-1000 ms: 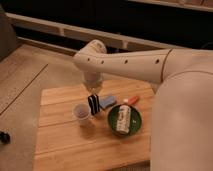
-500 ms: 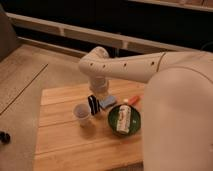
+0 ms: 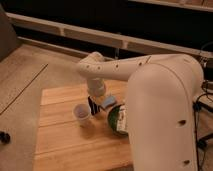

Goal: Knock the eraser over

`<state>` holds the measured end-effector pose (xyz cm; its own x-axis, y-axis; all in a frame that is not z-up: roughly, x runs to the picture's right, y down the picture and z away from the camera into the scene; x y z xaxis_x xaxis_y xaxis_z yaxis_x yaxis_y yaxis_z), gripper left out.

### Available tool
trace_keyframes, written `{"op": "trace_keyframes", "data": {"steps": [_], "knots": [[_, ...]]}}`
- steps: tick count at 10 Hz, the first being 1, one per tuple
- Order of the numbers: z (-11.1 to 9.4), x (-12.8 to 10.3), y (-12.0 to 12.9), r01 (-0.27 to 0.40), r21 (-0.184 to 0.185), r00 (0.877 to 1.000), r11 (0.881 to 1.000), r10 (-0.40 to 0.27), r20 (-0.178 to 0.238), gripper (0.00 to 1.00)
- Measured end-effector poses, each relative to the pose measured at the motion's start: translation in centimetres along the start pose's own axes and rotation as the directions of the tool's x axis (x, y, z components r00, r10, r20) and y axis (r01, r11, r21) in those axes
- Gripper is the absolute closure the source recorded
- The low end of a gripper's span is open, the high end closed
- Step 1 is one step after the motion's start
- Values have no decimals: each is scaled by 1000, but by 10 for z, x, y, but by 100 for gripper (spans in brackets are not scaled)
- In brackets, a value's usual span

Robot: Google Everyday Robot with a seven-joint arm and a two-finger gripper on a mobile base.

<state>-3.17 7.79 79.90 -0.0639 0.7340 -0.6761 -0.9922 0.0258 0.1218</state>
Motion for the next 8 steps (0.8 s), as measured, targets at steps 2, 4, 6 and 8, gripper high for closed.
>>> {"op": "trace_keyframes", "data": {"steps": [2, 4, 6, 8], "knots": [[11, -13, 8, 10, -2, 1000, 1000, -10, -7, 100], [8, -35, 27, 42, -54, 998, 998, -39, 58, 100], [-9, -60, 58, 105, -153, 981, 983, -77, 176, 100], [-29, -73, 78, 172, -209, 957, 963, -112, 269, 100]]}}
